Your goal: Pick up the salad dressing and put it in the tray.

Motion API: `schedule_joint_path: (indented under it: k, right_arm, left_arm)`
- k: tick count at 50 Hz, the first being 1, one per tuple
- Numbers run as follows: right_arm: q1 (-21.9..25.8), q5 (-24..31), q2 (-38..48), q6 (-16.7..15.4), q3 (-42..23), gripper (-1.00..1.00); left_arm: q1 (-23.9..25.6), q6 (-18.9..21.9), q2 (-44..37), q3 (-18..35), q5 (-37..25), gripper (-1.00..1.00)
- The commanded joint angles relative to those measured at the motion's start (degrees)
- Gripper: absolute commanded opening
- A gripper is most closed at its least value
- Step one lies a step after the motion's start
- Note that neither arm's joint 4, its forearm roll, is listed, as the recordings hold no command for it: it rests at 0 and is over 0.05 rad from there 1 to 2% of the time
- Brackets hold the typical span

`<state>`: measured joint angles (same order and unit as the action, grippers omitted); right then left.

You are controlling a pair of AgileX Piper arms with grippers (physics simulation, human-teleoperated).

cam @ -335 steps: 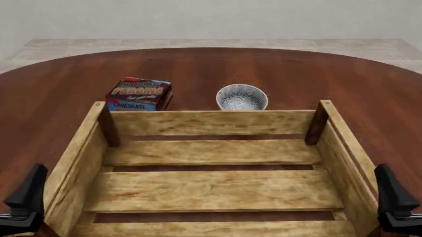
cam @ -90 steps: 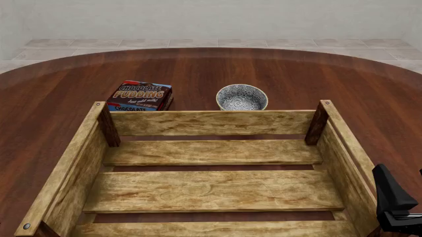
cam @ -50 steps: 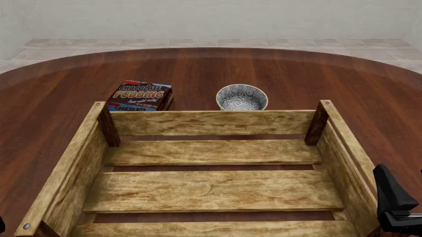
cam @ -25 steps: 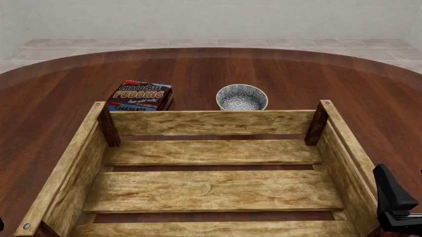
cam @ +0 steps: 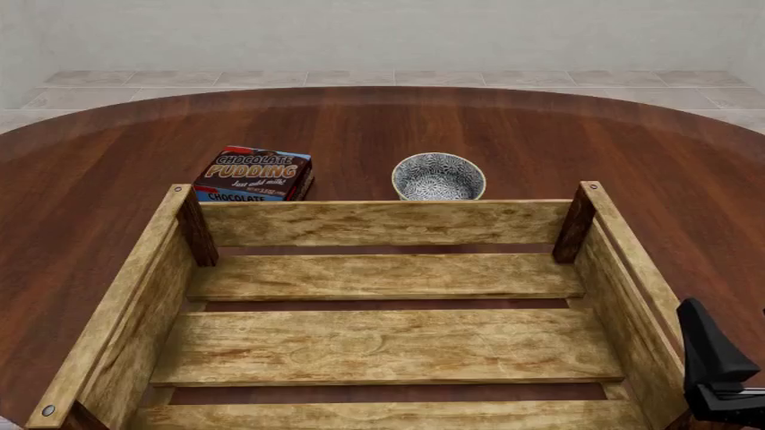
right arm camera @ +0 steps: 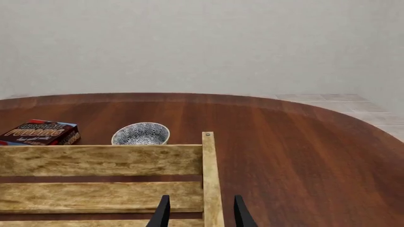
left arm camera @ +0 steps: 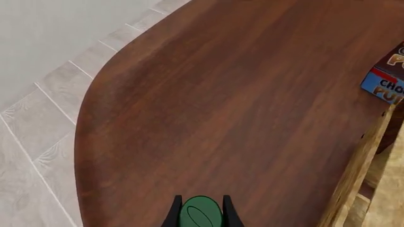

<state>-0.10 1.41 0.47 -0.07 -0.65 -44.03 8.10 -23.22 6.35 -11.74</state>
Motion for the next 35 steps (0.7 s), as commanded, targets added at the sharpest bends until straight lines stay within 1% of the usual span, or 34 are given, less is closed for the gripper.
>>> schedule_joint_path:
  k: [1, 12, 14, 18, 27, 35]
  right_arm:
    - [0.0, 0.0, -0.2, 0.0, 0.1, 1.0]
    - [0.0, 0.0, -0.2, 0.1, 0.1, 1.0]
    - [-0.1, 0.0, -0.2, 0.2, 0.1, 1.0]
    - [-0.1, 0.2, -0.2, 0.3, -0.1, 1.0]
    - [-0.2, 0.0, -0.1, 0.5, 0.1, 1.0]
    - [-0.1, 0.0, -0.2, 0.3, 0.1, 1.0]
  left_arm:
    - [1.5, -0.6, 0.5, 3.8, -1.6, -1.0]
    - [3.7, -0.2, 1.0, 8.1, -4.1, -1.0]
    - [4.8, 0.3, 1.5, 9.1, -4.9, -1.0]
    - [6.1, 1.3, 0.8, 11.3, -5.2, -1.0]
    - [7.9, 2.2, -0.8, 14.2, -4.9, -1.0]
    - [11.2, 3.3, -1.7, 18.5, -6.1, -1.0]
